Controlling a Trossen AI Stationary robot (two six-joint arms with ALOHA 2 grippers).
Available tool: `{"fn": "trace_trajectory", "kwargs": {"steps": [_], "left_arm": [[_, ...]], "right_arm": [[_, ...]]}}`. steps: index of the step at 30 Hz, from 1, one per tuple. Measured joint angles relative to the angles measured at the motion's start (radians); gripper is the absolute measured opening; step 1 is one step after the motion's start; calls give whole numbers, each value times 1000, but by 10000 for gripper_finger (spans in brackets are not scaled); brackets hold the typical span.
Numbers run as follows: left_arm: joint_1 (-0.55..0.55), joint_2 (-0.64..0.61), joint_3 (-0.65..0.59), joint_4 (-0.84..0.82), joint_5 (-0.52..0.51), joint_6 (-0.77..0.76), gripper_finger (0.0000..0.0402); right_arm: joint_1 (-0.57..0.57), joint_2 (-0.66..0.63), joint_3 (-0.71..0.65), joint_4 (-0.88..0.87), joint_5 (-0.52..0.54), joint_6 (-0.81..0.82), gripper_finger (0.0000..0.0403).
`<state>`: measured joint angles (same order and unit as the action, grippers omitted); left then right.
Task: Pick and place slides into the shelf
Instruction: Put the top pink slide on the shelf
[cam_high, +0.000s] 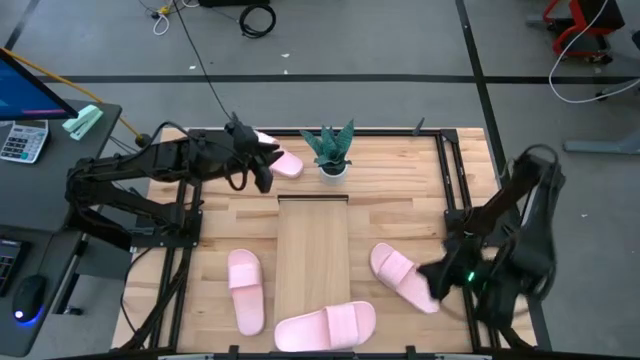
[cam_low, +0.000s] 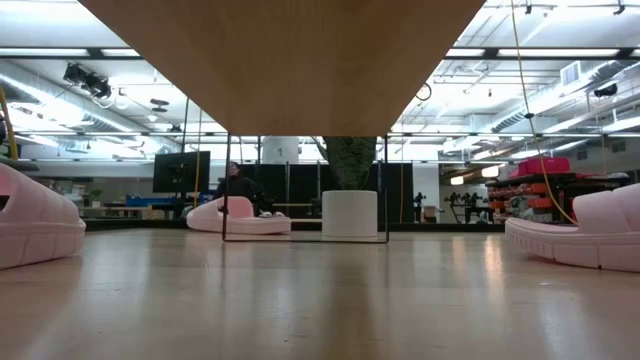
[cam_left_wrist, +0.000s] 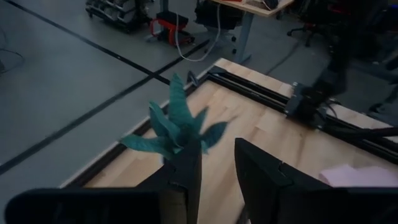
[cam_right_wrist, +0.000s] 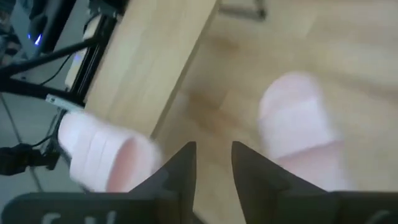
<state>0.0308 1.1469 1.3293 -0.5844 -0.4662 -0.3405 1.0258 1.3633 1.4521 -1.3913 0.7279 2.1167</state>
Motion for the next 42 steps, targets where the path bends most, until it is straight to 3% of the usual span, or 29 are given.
{"fn": "trace_trajectory", "kwargs": {"steps": [9,16,22,26,31,42], "left_arm": [[-174,0,0,-52,19,-171,103],[-367,-11,0,-149,-215,-304,91],[-413,-10,-1,-438,-434,-540,79],[-339,-10,-1,-585,-510,-655,79],[-188,-19,0,-594,-496,-567,84],[213,-15,0,-409,-200,-229,67]], "right_arm": [[-158,-247,0,-55,83,-404,104],[-361,-340,0,-55,75,-634,105],[-528,-353,0,-53,29,-776,105],[-625,-347,0,-32,-18,-815,103],[-708,-348,0,51,-30,-879,103],[-970,-343,0,173,-213,-1138,102]]}}
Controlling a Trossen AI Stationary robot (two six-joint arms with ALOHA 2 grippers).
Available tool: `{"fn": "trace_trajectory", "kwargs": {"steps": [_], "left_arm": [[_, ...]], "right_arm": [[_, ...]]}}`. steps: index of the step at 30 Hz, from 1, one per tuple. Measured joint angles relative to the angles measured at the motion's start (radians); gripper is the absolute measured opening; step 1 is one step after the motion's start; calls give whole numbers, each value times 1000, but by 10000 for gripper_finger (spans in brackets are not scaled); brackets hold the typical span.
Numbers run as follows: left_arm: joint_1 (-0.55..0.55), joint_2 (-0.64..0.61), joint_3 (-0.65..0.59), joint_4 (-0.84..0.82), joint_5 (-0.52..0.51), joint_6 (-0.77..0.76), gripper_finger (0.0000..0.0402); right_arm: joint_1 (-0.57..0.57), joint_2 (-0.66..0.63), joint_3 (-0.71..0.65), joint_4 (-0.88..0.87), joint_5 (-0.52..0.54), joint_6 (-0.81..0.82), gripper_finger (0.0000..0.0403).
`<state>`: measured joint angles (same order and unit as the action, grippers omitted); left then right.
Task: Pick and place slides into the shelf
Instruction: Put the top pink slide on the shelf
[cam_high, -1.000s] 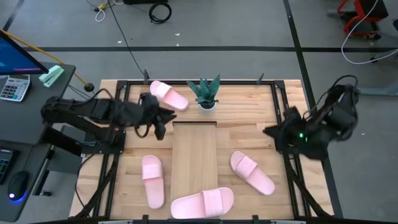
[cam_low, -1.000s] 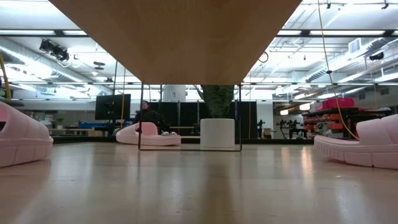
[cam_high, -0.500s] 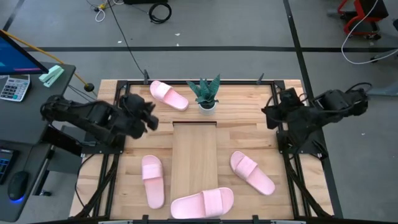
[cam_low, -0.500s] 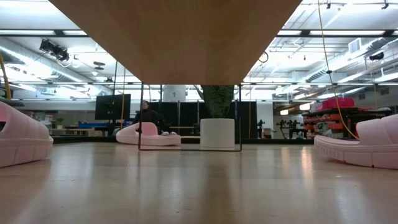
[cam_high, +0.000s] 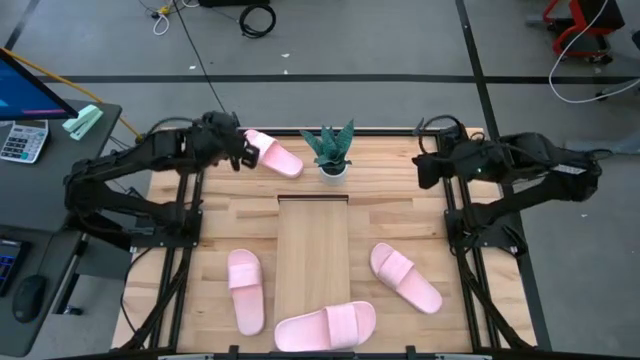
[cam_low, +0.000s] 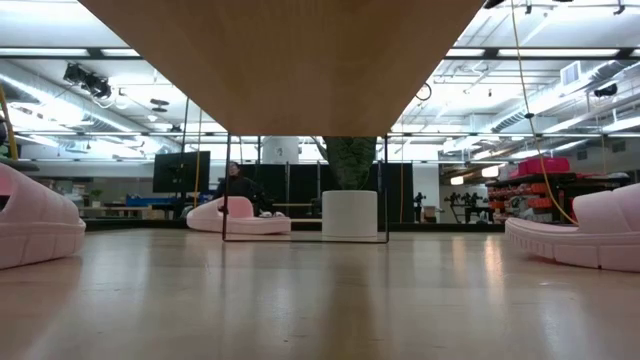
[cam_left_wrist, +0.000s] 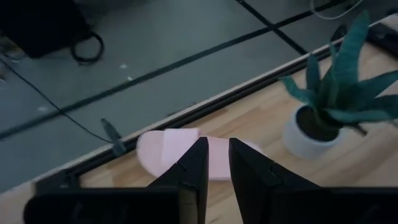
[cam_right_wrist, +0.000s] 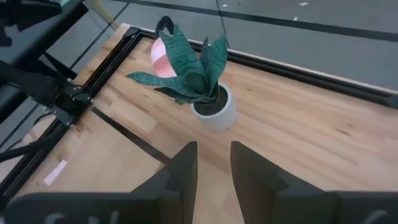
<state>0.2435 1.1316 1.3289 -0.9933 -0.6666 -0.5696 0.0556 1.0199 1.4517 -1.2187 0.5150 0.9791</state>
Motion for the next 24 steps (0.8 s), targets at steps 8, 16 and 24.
{"fn": "trace_trajectory", "kwargs": {"steps": [8,16,24], "left_arm": [[181,26,0,48,113,59,77],[349,150,0,110,284,37,96],[480,359,1,166,443,112,111]], "right_arm": [[-191,3,0,110,-160,-229,99],[-305,3,0,117,-324,-415,99],[-334,3,0,116,-421,-510,99]]}}
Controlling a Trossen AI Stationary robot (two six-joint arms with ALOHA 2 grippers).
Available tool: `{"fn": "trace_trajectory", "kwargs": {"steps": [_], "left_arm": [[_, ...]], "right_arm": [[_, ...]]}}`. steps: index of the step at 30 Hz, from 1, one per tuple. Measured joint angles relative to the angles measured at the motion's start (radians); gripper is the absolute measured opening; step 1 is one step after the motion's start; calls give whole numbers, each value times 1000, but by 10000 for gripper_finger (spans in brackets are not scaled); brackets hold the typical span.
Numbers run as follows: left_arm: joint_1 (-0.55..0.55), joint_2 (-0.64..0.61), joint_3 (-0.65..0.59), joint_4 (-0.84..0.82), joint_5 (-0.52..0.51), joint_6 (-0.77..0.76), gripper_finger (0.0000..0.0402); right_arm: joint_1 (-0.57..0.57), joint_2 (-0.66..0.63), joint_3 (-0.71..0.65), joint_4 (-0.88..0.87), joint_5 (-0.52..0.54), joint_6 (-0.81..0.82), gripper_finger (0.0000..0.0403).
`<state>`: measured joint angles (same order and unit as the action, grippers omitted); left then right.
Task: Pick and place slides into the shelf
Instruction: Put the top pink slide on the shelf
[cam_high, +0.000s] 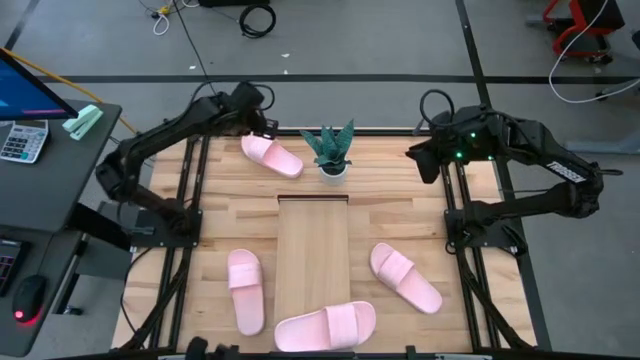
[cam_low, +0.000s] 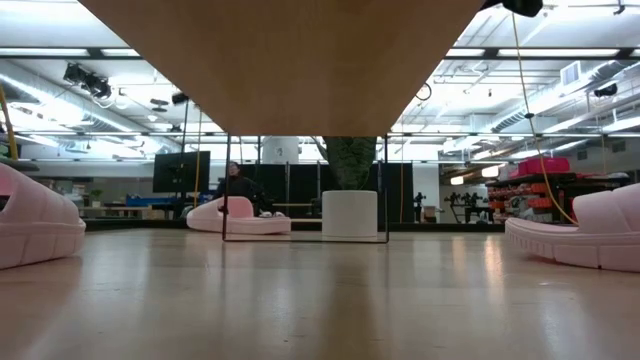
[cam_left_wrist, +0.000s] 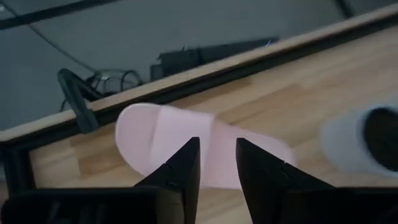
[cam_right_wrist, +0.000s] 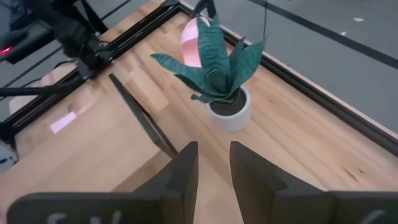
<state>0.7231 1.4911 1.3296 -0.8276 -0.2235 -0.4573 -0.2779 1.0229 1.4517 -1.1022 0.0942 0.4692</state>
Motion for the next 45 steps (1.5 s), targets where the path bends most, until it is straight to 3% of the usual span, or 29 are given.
{"fn": "trace_trajectory", "kwargs": {"steps": [5,12,24,30,35,39,45], "left_arm": [[111,108,-1,-72,135,39,125],[256,151,-1,-81,314,180,163],[444,229,0,-54,498,281,222],[447,323,0,-32,499,290,225],[447,394,-1,-33,429,297,217],[447,416,-1,-32,361,299,212],[447,433,0,-13,369,320,214]], "right_arm": [[0,0,0,-1,-25,-7,96],[0,0,0,-3,-28,0,98],[0,31,0,4,-29,78,98],[1,76,0,4,-30,98,99],[1,97,0,4,-29,114,97],[1,102,0,4,-29,117,98],[1,102,0,9,-29,133,98]]}}
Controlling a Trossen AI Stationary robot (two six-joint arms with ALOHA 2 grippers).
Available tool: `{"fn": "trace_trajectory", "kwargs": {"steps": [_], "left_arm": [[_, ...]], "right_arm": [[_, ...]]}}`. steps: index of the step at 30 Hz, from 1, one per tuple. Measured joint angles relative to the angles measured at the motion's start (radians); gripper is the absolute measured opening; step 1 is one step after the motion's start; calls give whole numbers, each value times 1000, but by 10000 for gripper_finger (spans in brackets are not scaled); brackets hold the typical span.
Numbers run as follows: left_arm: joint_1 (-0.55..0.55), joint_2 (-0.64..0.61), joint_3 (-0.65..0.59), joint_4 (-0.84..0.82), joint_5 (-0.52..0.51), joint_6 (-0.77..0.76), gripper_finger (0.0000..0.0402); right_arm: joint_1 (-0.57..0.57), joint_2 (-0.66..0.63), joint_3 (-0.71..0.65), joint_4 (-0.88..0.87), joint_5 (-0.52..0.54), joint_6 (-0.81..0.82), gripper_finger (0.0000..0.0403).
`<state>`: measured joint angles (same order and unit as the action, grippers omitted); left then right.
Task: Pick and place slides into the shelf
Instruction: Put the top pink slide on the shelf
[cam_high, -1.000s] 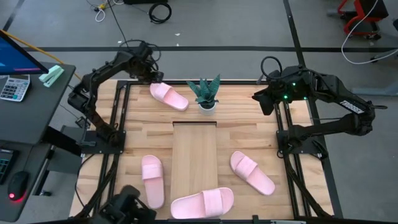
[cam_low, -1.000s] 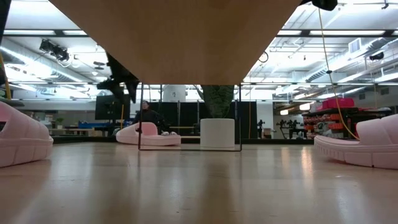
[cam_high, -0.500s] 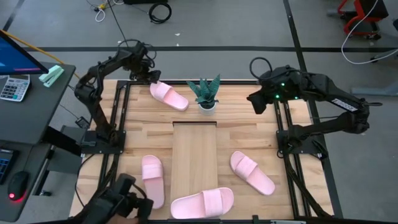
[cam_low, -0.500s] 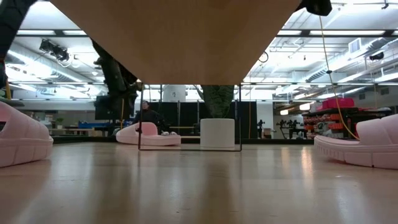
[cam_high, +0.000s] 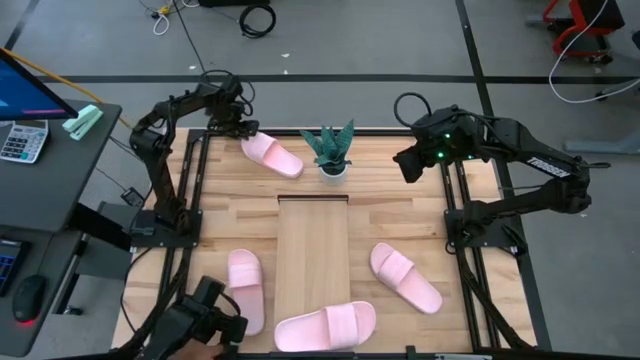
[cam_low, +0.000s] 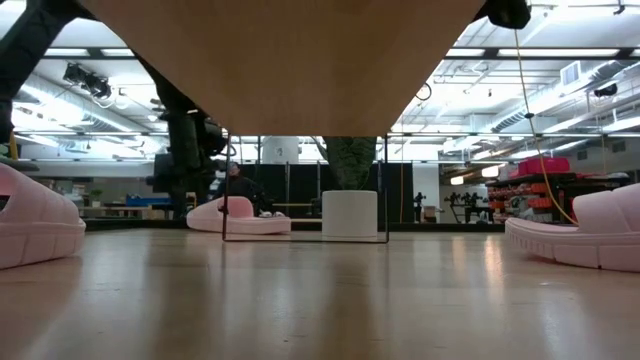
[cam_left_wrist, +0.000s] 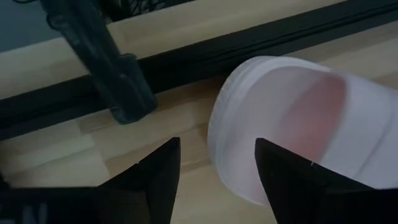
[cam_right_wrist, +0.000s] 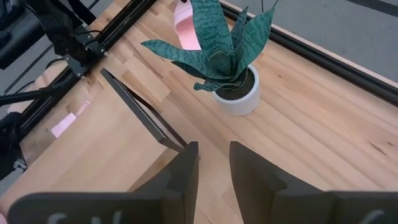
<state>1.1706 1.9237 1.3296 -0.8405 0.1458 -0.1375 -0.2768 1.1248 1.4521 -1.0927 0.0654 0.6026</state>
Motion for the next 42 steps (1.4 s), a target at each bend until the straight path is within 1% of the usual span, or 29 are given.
{"fn": "trace_trajectory", "kwargs": {"steps": [8,11,17,19,22,24,27,30,31,35,39,42], "left_arm": [[0,61,0,9,14,3,224],[2,82,1,18,79,3,223],[-2,107,-1,98,270,-50,223],[-4,116,-1,119,290,-61,219],[-12,125,0,125,292,-60,198],[-16,132,1,127,294,-55,171],[-17,135,1,129,289,-37,111],[-13,131,1,122,302,-14,37],[-11,125,0,116,307,-4,29],[-14,70,-2,107,302,18,29],[-9,-33,-2,105,304,21,29],[-6,-134,-2,106,301,29,29]], "right_arm": [[0,2,0,2,0,8,98],[0,2,0,2,0,14,97],[0,2,0,2,0,23,97],[0,2,0,2,1,23,97],[0,2,0,2,8,23,97],[0,2,0,2,12,23,97],[0,2,0,2,13,23,97],[0,2,0,2,30,23,97],[0,2,0,2,33,23,97],[0,2,0,2,34,23,97],[0,2,0,2,34,16,94],[0,2,0,2,35,1,90]]}}
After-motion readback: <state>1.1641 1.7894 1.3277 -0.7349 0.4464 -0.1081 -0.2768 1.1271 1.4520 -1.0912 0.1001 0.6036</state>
